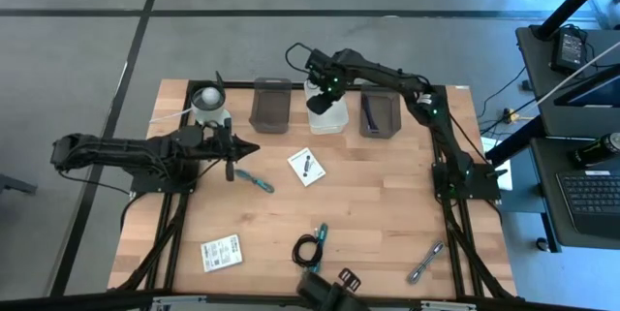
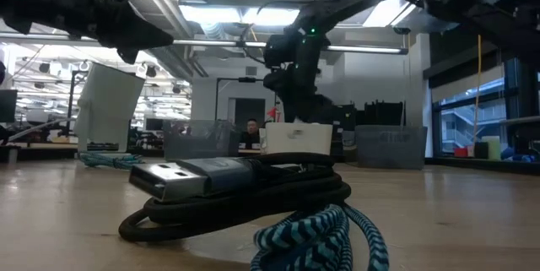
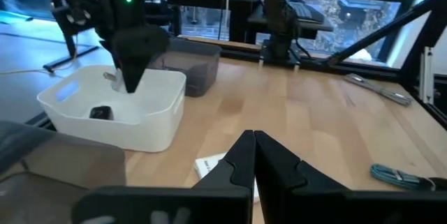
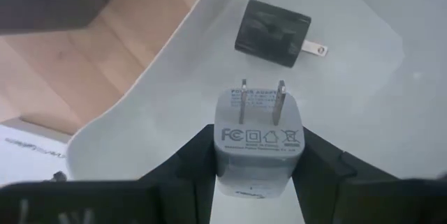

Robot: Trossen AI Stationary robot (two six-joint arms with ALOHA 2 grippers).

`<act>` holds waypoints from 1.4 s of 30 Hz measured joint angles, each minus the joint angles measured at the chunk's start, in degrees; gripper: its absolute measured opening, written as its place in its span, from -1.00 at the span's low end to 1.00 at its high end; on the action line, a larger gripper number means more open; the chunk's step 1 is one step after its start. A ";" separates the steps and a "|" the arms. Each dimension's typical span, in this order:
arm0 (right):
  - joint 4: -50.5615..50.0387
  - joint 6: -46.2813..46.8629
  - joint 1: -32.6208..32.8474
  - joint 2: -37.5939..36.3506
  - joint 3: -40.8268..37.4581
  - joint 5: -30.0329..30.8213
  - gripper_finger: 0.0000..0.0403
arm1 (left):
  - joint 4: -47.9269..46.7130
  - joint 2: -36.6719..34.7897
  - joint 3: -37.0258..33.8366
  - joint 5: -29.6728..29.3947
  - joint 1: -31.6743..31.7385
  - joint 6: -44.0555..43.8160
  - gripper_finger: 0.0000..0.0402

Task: Pick and place items into bin
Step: Put the white charger adapter into the white bin, then put the blue charger cable into the right black bin

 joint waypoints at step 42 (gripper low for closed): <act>0.79 3.73 2.11 -12.71 -0.50 3.99 -0.97 | -0.02 -0.02 0.02 -4.81 0.11 2.06 -0.97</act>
